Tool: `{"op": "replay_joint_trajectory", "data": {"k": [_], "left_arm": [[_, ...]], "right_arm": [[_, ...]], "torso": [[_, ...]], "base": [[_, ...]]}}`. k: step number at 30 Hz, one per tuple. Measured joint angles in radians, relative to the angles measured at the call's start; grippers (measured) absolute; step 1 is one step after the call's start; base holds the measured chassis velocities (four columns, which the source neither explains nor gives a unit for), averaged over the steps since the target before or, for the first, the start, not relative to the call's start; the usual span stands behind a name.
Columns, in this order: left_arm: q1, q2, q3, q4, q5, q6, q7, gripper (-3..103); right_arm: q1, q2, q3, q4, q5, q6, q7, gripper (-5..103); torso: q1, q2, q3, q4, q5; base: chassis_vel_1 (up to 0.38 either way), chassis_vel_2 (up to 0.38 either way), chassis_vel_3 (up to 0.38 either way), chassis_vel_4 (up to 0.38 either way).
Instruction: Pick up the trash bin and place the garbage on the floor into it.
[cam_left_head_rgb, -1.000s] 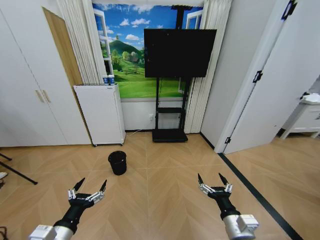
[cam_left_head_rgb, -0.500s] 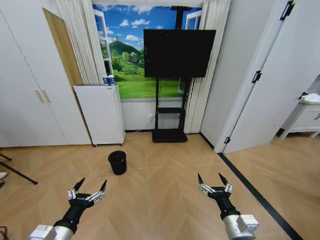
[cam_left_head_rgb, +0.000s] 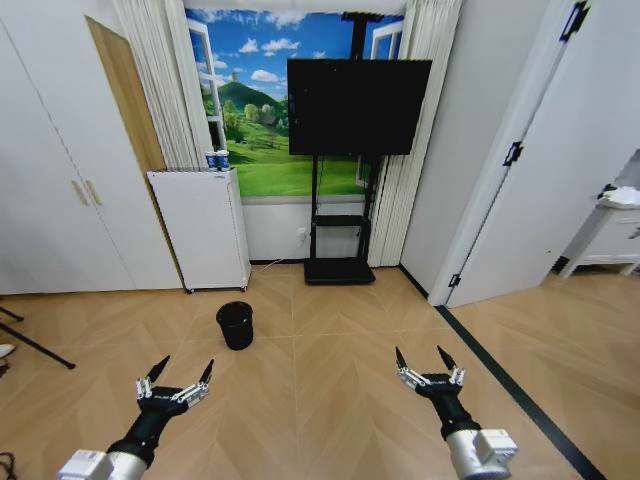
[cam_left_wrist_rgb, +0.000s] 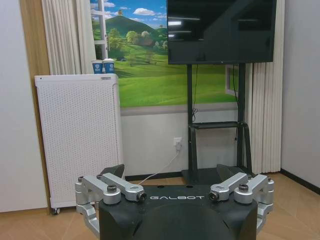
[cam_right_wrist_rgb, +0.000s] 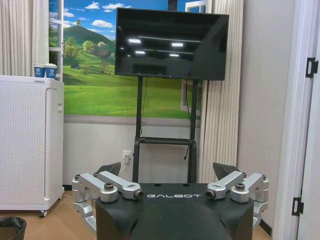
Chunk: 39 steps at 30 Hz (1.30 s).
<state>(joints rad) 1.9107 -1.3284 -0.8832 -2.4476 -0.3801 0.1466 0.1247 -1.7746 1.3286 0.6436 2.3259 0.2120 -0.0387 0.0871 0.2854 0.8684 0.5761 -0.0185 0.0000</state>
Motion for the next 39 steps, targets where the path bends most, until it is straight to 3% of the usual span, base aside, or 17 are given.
{"op": "replay_joint_trajectory", "data": {"k": [39], "left_arm": [[0.0,0.0,0.0,0.0,0.0,0.0,0.0,100]], "right_arm": [[0.0,0.0,0.0,0.0,0.0,0.0,0.0,100]], "torso": [[0.0,0.0,0.0,0.0,0.0]], "base": [[0.0,0.0,0.0,0.0]]}}
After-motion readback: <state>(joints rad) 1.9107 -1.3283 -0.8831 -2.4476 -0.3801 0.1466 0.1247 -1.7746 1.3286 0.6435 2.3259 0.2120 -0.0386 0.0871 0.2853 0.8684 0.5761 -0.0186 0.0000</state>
